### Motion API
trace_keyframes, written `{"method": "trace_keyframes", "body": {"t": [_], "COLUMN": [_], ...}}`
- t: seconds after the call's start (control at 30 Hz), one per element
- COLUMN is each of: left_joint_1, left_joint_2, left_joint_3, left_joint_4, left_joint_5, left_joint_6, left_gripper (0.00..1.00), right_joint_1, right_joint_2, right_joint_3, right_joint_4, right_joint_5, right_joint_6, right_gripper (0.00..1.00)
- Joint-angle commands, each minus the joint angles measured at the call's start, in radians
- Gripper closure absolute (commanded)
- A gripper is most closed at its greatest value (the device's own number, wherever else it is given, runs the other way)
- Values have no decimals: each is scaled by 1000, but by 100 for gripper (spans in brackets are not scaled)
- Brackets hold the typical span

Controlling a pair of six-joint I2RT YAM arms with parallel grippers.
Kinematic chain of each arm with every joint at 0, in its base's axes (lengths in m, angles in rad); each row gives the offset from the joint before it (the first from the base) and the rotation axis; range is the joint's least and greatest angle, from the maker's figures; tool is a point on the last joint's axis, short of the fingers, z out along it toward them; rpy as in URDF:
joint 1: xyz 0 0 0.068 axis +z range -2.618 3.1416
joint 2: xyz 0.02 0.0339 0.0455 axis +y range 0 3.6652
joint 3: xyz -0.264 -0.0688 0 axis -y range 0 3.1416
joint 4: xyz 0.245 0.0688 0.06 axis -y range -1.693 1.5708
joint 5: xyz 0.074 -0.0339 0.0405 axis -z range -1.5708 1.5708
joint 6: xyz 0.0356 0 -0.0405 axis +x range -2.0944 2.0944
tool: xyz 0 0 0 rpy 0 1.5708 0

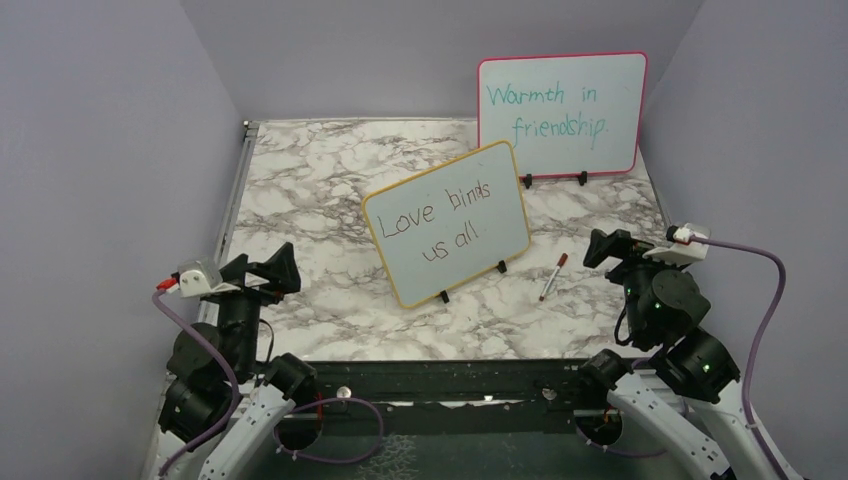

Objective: Write a sentence on the whiteboard
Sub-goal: Reset both arms

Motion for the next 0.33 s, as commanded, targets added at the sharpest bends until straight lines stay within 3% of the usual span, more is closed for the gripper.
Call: {"method": "trace_keyframes", "body": {"t": [0.0,0.3], "left_joint_1": [4,4], "left_joint_2": [-15,-20], "left_joint_3": [-31,-39], "left_joint_4": [-10,7], "left_joint_5": [-48,-76], "left_joint_6": [-20,-24], "left_gripper": [1,1], "right_joint_1": [-4,-3], "right_joint_2": [-20,-13], "right_joint_3": [-24,-31], "right_joint_4": [40,50], "right_joint_5": [-23,-24], "right_joint_6": [-73,-77], "right_gripper": [0,0]}}
